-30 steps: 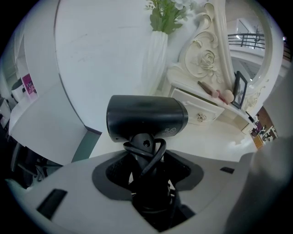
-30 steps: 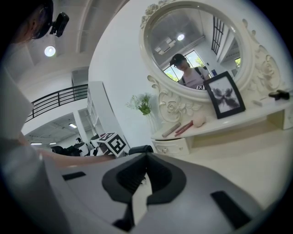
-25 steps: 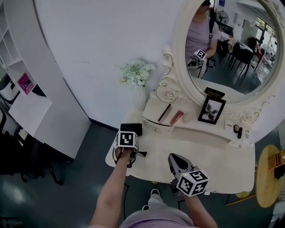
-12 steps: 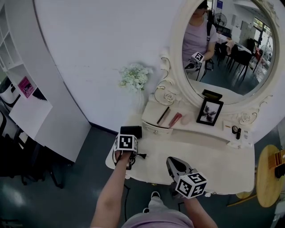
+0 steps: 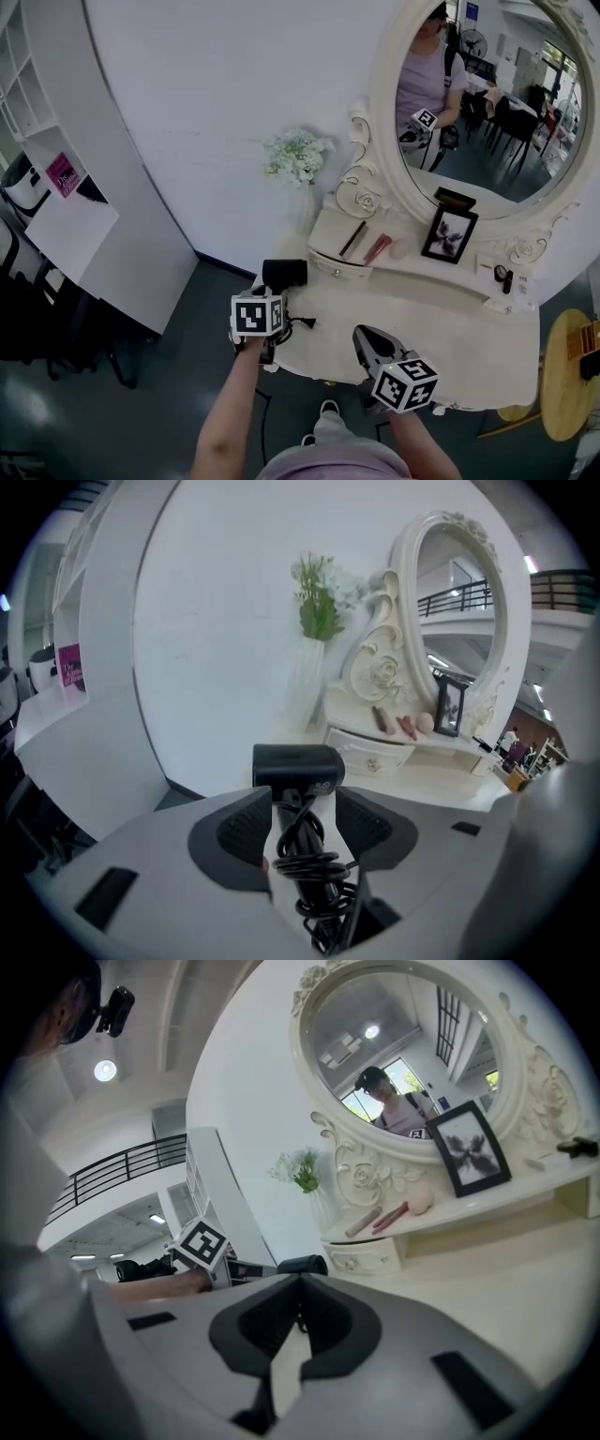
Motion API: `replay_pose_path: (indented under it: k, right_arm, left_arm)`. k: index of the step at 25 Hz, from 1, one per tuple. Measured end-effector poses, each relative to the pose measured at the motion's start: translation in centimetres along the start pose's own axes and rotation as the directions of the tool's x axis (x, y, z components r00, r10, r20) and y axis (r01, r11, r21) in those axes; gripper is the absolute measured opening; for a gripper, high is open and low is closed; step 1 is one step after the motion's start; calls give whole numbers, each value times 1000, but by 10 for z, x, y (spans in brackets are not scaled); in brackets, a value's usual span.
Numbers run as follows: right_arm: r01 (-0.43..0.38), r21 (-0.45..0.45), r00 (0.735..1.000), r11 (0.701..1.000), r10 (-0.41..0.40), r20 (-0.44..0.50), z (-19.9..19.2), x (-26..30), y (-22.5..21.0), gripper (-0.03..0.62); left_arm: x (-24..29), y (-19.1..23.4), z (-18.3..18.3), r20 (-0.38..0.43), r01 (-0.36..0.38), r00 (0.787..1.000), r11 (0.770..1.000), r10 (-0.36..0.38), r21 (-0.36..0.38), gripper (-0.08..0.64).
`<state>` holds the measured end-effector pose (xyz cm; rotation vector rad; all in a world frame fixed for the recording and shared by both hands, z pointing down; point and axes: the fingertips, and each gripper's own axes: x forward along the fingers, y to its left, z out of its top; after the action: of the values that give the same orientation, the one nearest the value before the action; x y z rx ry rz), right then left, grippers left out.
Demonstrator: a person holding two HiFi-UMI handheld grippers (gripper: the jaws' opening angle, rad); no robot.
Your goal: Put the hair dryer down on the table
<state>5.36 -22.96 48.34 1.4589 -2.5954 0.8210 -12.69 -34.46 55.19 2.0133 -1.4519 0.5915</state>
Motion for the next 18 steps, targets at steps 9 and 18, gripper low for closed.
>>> replay_pose_path:
  k: [9,18]
  right_arm:
    - [-15,-35,1000,999,16,22,14,1,7,2]
    - [-25,-72,999,997,27,35,23,2,10,2]
  left_arm:
    - [-53,-2,24,173,-30,985,999,25,22,130]
    - [-104,-7,29,332,-56,942,998,45,23,43]
